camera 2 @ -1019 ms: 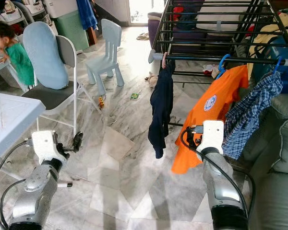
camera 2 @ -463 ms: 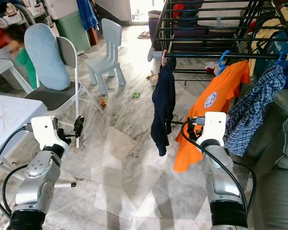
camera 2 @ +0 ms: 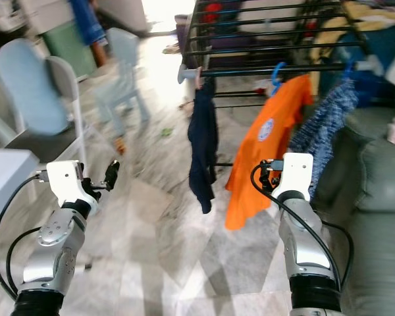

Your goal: Hang hanger

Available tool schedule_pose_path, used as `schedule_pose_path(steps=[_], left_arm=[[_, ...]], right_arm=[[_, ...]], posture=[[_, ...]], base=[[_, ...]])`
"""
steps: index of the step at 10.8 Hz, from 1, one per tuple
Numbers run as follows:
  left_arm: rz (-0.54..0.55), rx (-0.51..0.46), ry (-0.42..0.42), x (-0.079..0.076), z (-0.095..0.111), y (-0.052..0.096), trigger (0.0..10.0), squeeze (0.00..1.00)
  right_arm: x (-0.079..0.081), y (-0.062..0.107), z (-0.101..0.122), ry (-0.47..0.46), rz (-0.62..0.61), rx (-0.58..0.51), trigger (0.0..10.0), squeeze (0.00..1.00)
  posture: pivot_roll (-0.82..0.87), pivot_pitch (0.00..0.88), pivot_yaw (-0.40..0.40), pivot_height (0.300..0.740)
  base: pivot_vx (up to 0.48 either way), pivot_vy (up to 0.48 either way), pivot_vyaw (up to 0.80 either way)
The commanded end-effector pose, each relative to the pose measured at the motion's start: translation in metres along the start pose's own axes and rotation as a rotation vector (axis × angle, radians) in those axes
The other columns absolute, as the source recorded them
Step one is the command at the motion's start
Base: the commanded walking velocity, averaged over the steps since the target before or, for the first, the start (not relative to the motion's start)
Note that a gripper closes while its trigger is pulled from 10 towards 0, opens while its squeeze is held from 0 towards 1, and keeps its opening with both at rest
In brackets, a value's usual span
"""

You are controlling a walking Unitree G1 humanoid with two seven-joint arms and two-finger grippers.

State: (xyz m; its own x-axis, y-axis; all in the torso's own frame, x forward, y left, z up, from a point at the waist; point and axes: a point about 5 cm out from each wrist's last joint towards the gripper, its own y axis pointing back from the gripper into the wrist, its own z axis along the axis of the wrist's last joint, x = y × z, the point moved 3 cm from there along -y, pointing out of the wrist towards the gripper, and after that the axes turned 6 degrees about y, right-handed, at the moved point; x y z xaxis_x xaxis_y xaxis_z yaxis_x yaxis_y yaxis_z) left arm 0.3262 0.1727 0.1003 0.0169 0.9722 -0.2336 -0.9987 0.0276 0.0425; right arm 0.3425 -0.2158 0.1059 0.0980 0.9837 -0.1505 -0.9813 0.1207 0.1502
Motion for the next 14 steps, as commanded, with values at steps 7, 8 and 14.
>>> schedule_pose_path(steps=[7, 8, 14], left_arm=[[-0.004, 0.02, -0.022, 0.005, -0.001, 0.002, 10.0, 0.0], [-0.001, 0.012, -0.025, 0.004, -0.002, 0.003, 10.0, 0.0], [0.001, 0.004, -0.031, 0.01, -0.005, 0.009, 10.0, 0.0]], right_arm=[[0.011, -0.005, 0.003, -0.008, 0.01, 0.005, 10.0, 0.0], [0.012, -0.005, 0.002, -0.006, 0.011, 0.007, 10.0, 0.0], [0.019, -0.005, 0.002, 0.025, 0.033, -0.007, 10.0, 0.0]], posture=[[-0.08, 0.0, 0.119, 0.74], [-0.08, 0.0, 0.119, 0.74], [-0.08, 0.0, 0.114, 0.74]], base=[[0.0, 0.424, -0.58], [0.0, 0.0, 0.0], [0.049, 0.0, 0.13]])
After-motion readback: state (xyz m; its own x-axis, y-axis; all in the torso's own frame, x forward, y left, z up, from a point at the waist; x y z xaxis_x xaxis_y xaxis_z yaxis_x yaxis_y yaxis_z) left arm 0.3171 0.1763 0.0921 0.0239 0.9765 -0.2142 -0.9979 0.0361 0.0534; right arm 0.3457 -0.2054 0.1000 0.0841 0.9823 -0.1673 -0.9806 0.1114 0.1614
